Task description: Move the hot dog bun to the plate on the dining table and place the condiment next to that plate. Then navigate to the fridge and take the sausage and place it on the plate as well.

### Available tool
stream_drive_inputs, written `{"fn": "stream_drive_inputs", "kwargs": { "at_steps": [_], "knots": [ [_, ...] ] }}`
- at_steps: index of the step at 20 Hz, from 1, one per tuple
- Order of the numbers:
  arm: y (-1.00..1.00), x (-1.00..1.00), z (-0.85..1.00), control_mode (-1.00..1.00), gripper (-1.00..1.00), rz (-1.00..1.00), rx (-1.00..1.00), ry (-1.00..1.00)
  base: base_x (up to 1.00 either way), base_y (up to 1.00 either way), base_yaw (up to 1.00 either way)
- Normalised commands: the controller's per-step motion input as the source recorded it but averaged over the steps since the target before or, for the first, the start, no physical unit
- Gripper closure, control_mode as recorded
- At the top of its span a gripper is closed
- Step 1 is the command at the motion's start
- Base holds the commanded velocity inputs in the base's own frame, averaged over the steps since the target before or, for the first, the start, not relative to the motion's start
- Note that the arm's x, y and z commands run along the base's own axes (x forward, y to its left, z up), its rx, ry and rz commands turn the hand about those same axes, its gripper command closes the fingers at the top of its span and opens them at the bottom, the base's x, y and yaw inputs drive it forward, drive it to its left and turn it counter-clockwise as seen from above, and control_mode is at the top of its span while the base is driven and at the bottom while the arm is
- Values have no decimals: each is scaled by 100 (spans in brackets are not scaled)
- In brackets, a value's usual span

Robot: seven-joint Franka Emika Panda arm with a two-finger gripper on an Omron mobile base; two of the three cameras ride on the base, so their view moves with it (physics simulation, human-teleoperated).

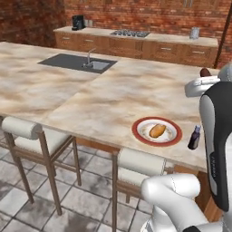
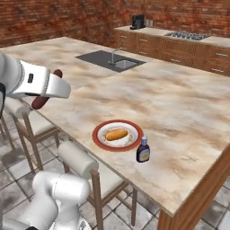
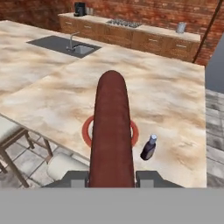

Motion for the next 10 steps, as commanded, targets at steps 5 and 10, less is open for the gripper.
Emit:
{"fn": "stream_drive_inputs", "kwargs": {
  "at_steps": [5,10],
  "knots": [
    [0,0,0,100,100,0,0,0,59,30,-39],
    [0,0,0,100,100,0,0,0,53,4,-35]
  ]
}}
